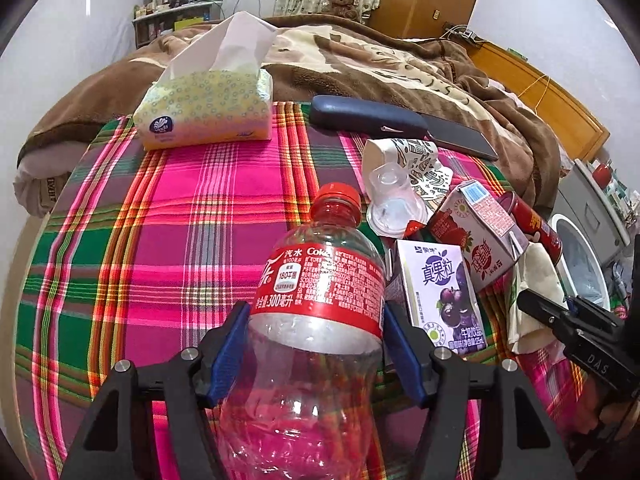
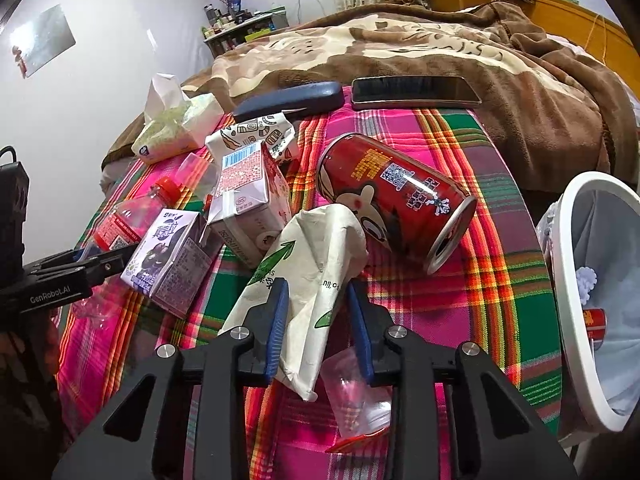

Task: Collect trash
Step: 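Grasp the white paper bag with the right gripper while the left gripper holds the bottle, then carry the bottle and paper bag over the wastebasket with both grippers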

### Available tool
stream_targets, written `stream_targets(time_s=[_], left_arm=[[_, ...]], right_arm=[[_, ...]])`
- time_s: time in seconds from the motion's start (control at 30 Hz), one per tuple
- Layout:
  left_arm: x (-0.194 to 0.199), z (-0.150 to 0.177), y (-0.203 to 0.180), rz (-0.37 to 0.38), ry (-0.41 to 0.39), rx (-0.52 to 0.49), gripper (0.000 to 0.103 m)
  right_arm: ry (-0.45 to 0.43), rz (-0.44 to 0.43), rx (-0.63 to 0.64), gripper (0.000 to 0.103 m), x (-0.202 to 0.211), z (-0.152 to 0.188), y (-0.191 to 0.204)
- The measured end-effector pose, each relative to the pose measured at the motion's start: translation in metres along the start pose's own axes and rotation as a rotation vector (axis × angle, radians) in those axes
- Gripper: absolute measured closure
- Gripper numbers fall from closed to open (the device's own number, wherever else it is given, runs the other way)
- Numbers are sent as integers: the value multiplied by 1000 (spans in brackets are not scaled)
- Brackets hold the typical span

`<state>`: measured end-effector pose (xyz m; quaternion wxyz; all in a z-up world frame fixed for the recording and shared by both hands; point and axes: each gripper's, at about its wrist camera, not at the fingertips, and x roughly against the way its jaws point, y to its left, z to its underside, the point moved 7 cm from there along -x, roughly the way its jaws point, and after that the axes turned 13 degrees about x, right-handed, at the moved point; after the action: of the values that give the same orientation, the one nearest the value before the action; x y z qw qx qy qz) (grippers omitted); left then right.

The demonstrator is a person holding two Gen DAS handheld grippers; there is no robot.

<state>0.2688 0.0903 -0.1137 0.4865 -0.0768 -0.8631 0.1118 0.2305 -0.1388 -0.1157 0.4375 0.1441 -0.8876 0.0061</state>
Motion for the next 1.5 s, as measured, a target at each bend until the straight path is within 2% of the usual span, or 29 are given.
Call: stream_targets(time_s=[0.2, 0.4, 0.9, 1.23, 1.5], left_arm=[[2, 2, -2, -20, -6, -11, 38], [8, 8, 1, -21, -13, 3, 38], [44, 18, 0, -18, -75, 29, 38], [77, 26, -29, 18, -127, 13, 38], [91, 30, -77, 78, -149, -28, 38]], right_arm=[[-5, -4, -2, 86, 0, 1, 0], [-18, -25, 10, 92, 2, -1, 3], [-74, -50, 19, 95, 22, -4, 7], [-135, -57, -3, 95, 49, -8, -2], [-178, -30, -44, 95, 80, -7, -33]])
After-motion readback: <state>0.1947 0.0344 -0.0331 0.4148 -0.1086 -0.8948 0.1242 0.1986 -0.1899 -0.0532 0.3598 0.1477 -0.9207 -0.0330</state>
